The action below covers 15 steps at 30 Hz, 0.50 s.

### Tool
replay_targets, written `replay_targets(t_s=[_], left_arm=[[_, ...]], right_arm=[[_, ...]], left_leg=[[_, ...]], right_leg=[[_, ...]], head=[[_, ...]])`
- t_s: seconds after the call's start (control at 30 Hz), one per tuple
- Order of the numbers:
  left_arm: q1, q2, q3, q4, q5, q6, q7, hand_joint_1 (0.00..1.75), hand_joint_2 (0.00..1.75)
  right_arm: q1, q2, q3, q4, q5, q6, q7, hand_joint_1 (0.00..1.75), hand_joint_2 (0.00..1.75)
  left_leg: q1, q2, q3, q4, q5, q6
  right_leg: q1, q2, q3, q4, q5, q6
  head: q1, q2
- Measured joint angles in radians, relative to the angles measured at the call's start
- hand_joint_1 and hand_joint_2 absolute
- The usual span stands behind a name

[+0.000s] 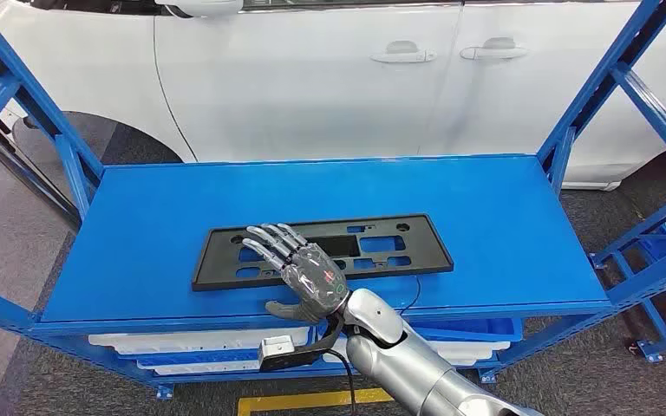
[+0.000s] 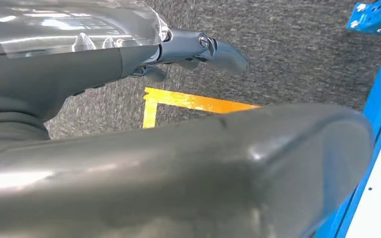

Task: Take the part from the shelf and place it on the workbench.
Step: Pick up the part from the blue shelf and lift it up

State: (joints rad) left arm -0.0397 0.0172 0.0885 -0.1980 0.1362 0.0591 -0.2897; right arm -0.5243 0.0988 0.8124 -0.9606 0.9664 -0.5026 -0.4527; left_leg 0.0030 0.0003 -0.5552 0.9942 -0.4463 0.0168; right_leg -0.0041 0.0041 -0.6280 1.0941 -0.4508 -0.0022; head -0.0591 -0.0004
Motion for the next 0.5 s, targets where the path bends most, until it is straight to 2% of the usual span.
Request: replay_targets(t_s=[0.1, 0.17, 0.23, 0.3, 0.37, 0.4, 0.43, 0.47, 0.5], left_arm=[[-0.001, 0.000, 0.000, 0.000, -0.002, -0.002, -0.003, 0.00, 0.00], [-0.002, 0.000, 0.001, 0.000, -0.003, -0.003, -0.004, 0.00, 0.00], [-0.002, 0.001, 0.002, 0.000, -0.005, -0.004, -0.004, 0.00, 0.00], [-0.003, 0.002, 0.003, 0.000, -0.006, -0.005, -0.005, 0.00, 0.00], [-0.001, 0.003, 0.003, 0.000, -0.007, -0.005, -0.005, 0.00, 0.00], [0.000, 0.004, 0.004, 0.000, -0.007, -0.005, -0.005, 0.00, 0.00], [0.001, 0.004, 0.004, 0.000, -0.007, -0.005, -0.005, 0.00, 0.00], [0.001, 0.004, 0.004, 0.000, -0.007, -0.005, -0.005, 0.00, 0.00], [0.001, 0.004, 0.004, 0.000, -0.007, -0.005, -0.005, 0.00, 0.00]], right_arm=[[-0.001, 0.000, 0.004, -0.001, 0.019, -0.005, 0.009, 0.00, 1.75], [-0.001, -0.001, 0.008, -0.001, 0.028, -0.008, 0.013, 0.00, 1.75], [-0.001, -0.001, 0.010, -0.001, 0.032, -0.010, 0.014, 0.00, 1.75], [-0.002, 0.000, 0.014, -0.001, 0.033, -0.012, 0.014, 0.00, 1.75], [-0.002, 0.001, 0.018, -0.001, 0.034, -0.013, 0.014, 0.00, 1.75], [-0.001, 0.000, 0.019, -0.001, 0.034, -0.013, 0.014, 0.00, 1.75], [0.000, 0.000, 0.020, 0.000, 0.034, -0.013, 0.014, 0.00, 1.75], [0.000, 0.000, 0.021, 0.000, 0.034, -0.013, 0.014, 0.00, 1.75], [0.000, 0.000, 0.021, 0.000, 0.034, -0.013, 0.014, 0.00, 1.75]], left_leg=[[-0.005, 0.000, -0.004, 0.005, -0.005, -0.009], [-0.004, 0.000, -0.005, 0.005, -0.006, -0.019], [-0.001, 0.000, -0.007, 0.017, -0.018, -0.031], [0.003, 0.000, -0.045, 0.102, -0.068, -0.043], [0.007, 0.000, -0.112, 0.242, -0.128, -0.054], [0.010, 0.000, -0.137, 0.287, -0.137, -0.058], [0.012, 0.000, -0.144, 0.294, -0.126, -0.061], [0.014, 0.000, -0.133, 0.264, -0.097, -0.062], [0.016, 0.000, -0.103, 0.198, -0.057, -0.062]], right_leg=[[0.005, -0.002, 0.030, -0.068, 0.008, -0.009], [0.008, -0.001, 0.032, -0.079, 0.007, -0.015], [0.004, -0.001, 0.038, -0.088, 0.010, -0.024], [-0.001, -0.004, 0.043, -0.095, 0.012, -0.030], [-0.002, -0.004, 0.044, -0.095, 0.011, -0.032], [-0.002, -0.004, 0.044, -0.095, 0.011, -0.032], [-0.002, -0.003, 0.046, -0.095, 0.010, -0.032], [-0.002, -0.003, 0.048, -0.095, 0.008, -0.031], [-0.003, -0.002, 0.051, -0.094, 0.006, -0.029]], head=[[0.000, 0.000], [0.000, 0.000], [0.000, 0.000], [0.000, 0.000], [0.000, 0.000], [0.000, 0.000], [0.000, 0.000], [0.000, 0.000], [0.000, 0.000]])
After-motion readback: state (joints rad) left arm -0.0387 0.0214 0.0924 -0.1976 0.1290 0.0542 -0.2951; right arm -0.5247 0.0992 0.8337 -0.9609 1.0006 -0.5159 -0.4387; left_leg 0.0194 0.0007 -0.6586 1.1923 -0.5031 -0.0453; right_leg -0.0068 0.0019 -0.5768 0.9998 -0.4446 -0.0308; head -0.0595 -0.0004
